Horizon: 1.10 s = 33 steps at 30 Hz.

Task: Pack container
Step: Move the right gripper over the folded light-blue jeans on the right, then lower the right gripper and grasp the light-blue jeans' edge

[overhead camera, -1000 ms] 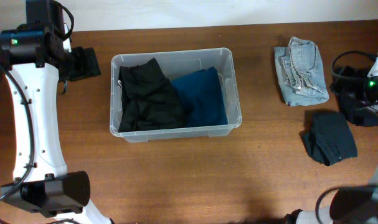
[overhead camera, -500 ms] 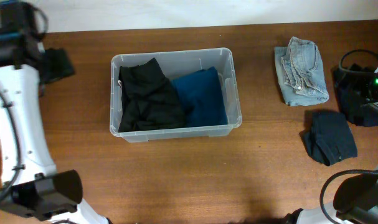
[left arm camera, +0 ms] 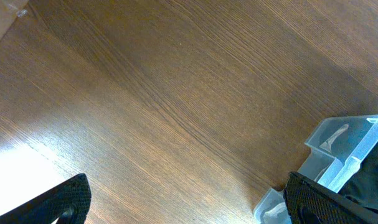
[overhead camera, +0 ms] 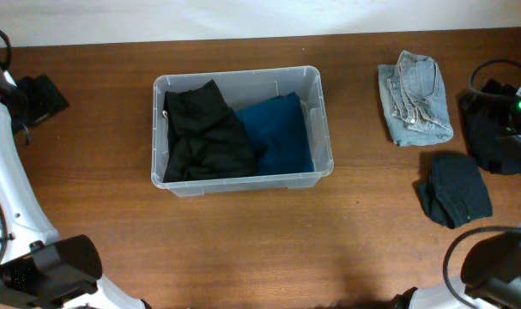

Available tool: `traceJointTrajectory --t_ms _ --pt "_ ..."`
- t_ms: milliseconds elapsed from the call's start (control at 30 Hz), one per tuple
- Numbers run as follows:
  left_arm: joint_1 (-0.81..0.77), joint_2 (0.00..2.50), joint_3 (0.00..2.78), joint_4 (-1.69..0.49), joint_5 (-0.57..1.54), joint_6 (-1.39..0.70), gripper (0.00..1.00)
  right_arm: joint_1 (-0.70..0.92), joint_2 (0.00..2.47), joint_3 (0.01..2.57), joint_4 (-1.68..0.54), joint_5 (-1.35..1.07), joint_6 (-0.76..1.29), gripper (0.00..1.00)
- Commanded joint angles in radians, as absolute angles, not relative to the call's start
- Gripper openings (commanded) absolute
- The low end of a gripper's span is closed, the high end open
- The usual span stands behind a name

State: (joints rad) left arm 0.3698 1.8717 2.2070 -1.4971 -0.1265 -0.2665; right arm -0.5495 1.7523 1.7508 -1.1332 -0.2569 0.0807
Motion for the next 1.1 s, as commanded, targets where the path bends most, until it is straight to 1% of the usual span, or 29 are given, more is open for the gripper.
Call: traceJointTrajectory --t_ms 0,200,400,633,833,1000,1067 --pt "0.372 1.847 2.218 -1.497 -0.112 -0.28 0.99 -0.564 1.809 1.768 -1.107 -0.34 0.079 0.98" --pt "0.372 1.847 2.218 -1.497 -0.112 -0.28 0.99 -0.565 1.888 1.768 -1.021 -0.356 0.063 0.98" --pt "0.371 1.847 2.218 -1.497 -0.112 -0.28 0.99 -0.565 1.934 1.768 -0.914 -0.391 -0.105 0.98" --pt "0.371 1.847 2.218 -1.497 -0.112 -0.28 0.99 -0.565 2.006 1.768 -0.834 -0.54 -0.263 0.98" --pt "0.371 1.847 2.218 -1.497 -0.112 -0.28 0.99 -0.579 2.102 1.768 -0.812 -0.557 -0.281 0.98" --pt "0.371 1.847 2.218 -1.497 -0.112 -0.28 0.99 -0.611 2.152 1.768 -0.789 -0.683 -0.285 0.98" --pt "0.371 1.847 2.218 -1.497 -0.112 -0.28 0.99 -0.621 2.164 1.768 -0.788 -0.699 -0.284 0.98"
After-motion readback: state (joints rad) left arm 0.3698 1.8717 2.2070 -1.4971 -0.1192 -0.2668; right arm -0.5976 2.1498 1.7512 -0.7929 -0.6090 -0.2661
